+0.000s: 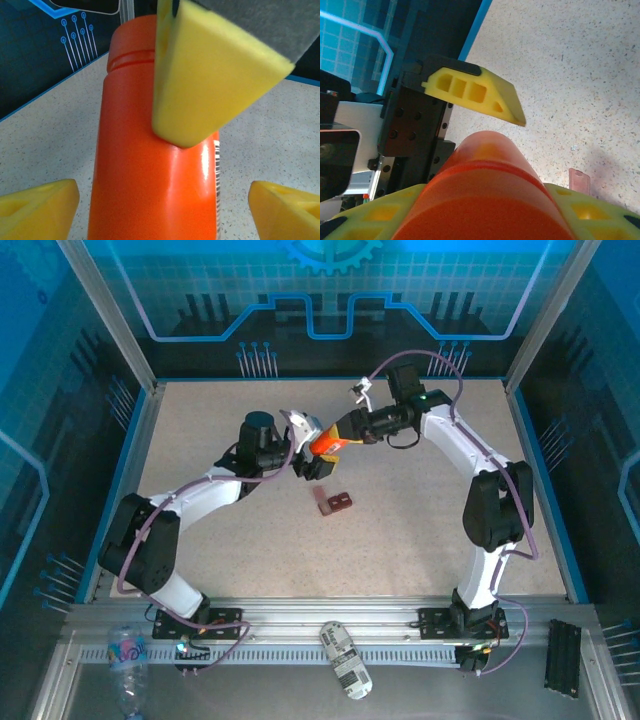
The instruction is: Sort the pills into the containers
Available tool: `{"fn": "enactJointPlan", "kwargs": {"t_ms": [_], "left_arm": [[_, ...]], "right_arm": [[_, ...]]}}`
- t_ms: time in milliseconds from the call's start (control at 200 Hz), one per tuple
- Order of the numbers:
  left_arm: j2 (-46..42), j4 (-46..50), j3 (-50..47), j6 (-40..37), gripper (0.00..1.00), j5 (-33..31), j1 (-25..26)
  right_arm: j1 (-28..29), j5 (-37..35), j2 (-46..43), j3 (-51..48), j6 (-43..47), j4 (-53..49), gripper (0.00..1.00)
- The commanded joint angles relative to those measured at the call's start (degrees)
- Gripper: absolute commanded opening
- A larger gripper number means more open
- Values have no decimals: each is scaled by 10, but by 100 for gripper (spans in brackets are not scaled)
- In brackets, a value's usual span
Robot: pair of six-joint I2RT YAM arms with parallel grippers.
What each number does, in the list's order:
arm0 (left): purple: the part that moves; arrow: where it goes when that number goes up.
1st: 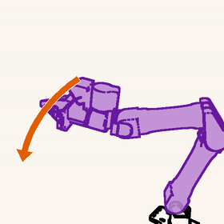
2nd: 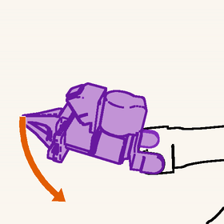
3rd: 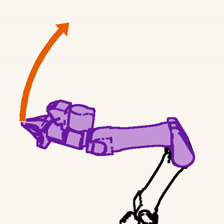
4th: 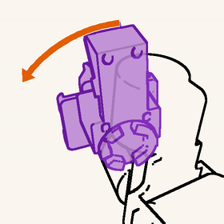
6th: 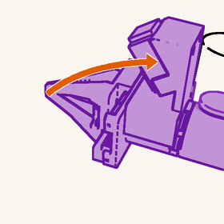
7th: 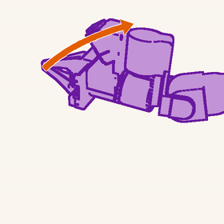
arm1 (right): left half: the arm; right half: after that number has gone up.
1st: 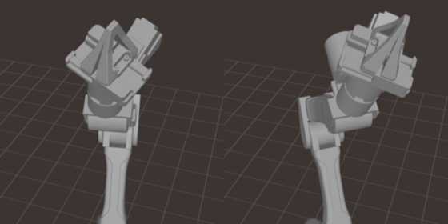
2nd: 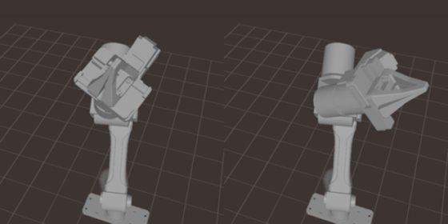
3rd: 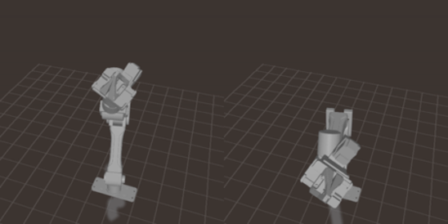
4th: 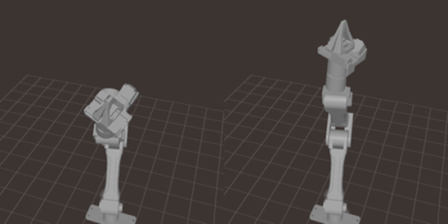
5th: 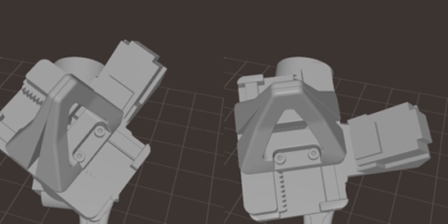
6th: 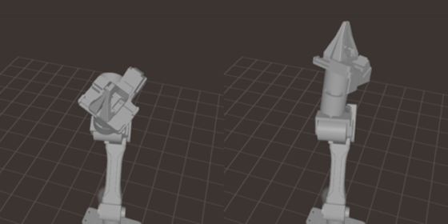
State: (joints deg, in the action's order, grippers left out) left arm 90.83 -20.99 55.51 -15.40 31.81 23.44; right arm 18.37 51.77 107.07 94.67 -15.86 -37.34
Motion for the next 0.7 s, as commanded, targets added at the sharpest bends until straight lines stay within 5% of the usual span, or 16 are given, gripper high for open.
{"fn": "enactJointPlan", "kwargs": {"t_ms": [0, 185, 470, 695], "left_arm": [[11, -9, 19, -3, 86, 25, 2], [17, -3, 25, 0, 79, 29, 3], [20, 20, 43, 11, 50, 36, 3], [12, 24, 29, 13, 75, 34, 4]], "right_arm": [[9, 27, -5, -2, -13, 23, 27], [15, 26, -6, -4, -15, 23, 27], [14, 23, -5, -13, -16, 29, 27], [11, 29, -10, -24, -38, 55, 27]]}}
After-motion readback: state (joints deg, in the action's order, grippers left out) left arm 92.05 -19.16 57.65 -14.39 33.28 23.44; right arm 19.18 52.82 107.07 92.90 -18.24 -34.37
